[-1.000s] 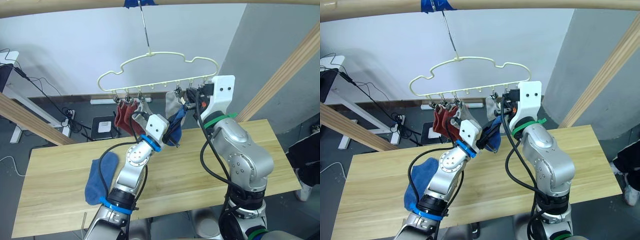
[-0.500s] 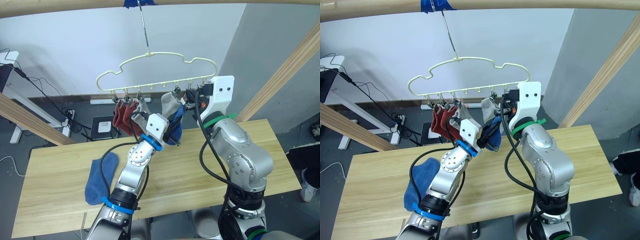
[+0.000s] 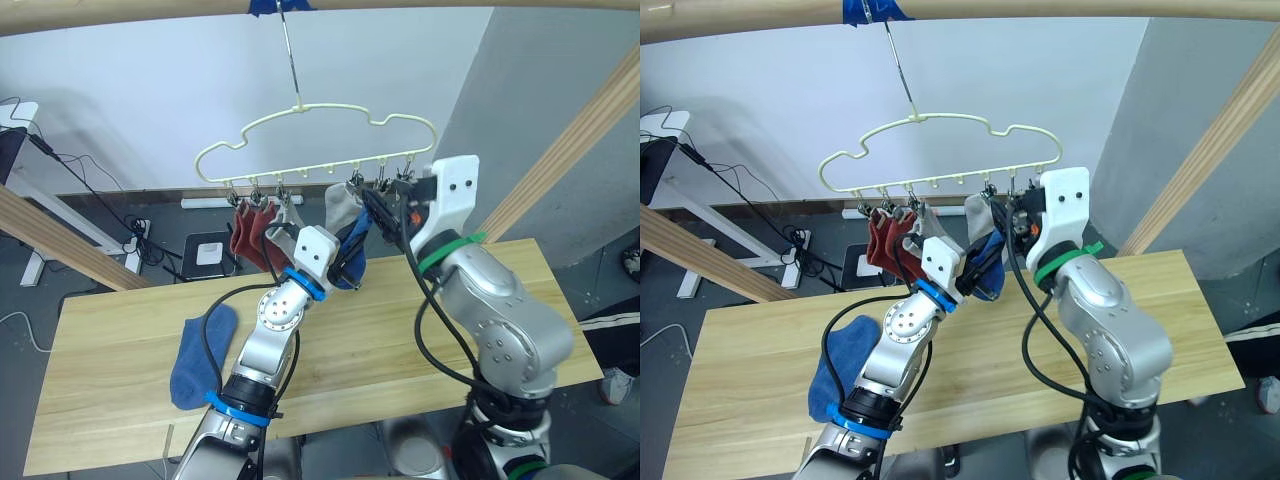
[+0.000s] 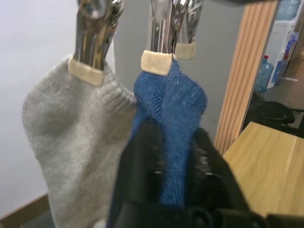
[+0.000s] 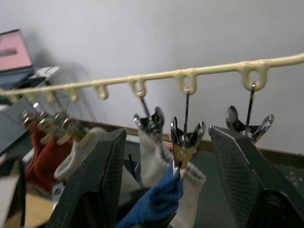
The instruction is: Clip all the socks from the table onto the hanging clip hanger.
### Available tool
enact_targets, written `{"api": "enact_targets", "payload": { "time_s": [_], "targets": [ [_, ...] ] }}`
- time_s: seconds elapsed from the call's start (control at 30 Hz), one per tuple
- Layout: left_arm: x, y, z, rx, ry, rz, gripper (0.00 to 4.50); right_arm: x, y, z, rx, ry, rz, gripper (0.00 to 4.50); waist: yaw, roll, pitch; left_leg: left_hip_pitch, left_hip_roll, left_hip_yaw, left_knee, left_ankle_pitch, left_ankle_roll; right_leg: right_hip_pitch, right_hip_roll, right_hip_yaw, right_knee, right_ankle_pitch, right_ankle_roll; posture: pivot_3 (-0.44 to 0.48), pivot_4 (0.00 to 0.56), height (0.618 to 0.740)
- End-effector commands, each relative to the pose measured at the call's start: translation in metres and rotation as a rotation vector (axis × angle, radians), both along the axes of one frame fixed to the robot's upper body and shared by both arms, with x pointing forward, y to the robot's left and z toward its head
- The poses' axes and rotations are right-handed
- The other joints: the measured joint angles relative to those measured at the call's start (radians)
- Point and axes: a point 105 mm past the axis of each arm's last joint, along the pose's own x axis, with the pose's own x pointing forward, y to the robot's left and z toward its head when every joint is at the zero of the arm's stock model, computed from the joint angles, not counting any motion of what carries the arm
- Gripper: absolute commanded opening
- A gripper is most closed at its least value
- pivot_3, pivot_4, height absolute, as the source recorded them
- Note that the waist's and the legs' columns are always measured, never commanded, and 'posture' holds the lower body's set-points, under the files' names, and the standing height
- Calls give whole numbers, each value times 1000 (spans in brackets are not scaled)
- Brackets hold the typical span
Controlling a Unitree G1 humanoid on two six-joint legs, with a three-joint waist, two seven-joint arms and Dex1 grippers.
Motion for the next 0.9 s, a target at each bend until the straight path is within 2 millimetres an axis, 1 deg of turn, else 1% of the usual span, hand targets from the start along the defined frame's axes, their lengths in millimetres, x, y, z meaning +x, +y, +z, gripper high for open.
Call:
{"api": "enact_targets", "payload": {
  "time_s": [0.03, 0.1, 0.17, 0.3, 0.43, 0.63, 0.73, 0.8, 0.9],
  "targets": [
    [-3, -4, 7, -14, -3, -45, 1976, -25, 4, 7, -65, -103, 116, 2862, 0, 0, 0, 0, 0, 0, 0, 0, 0, 0, 0, 0, 0, 0, 0, -317, 269, 740],
    [-5, -5, 7, -10, -2, -65, 2489, -27, 1, 6, -81, -114, 119, 2862, 0, 0, 0, 0, 0, 0, 0, 0, 0, 0, 0, 0, 0, 0, 0, -316, 269, 740],
    [-11, -6, 7, -10, 2, -111, 3019, -25, -4, 6, -78, -117, 90, 2862, -2, 0, 0, 0, 0, 0, 0, 0, 0, 0, 0, 0, 0, 0, 0, -315, 268, 740],
    [-24, -4, 7, 9, 17, -192, 3019, -20, -12, 5, -96, -124, 48, 2862, -2, 0, 0, 1, 0, 0, 0, 1, 1, 0, 1, 0, 1, 0, 0, -310, 266, 740],
    [-32, 0, 7, 22, 31, -226, 3019, -18, -15, 3, -105, -127, 30, 2862, 1, 0, 0, 0, 0, 0, 0, 1, 1, 0, 1, 0, 0, 0, 0, -308, 266, 740],
    [-49, 6, 11, 21, 80, -315, 3019, -14, -24, 3, -121, -140, -25, 2862, 1, 0, 0, 0, 1, 0, 0, 1, 1, 1, 0, 0, 0, 1, 0, -306, 265, 740],
    [-53, 10, 14, 33, 94, -341, 3019, -11, -27, 2, -135, -144, -46, 2862, 1, 0, 0, 1, 1, -1, 0, 1, 1, 1, 0, 0, 0, 1, 0, -306, 264, 740],
    [-55, 17, 18, 38, 103, -350, 3019, -9, -30, 2, -146, -150, -67, 2862, 1, 0, 0, 1, 1, 0, 0, 1, 1, 1, 0, 0, 0, 1, 0, -305, 262, 740],
    [-58, 30, 32, 52, 106, -374, 3019, 1, -40, -2, -198, -144, -146, 2862, 1, 0, 0, 1, 1, 0, 0, 2, 1, 1, 0, 0, 0, 1, 0, -300, 258, 740]
  ]
}}
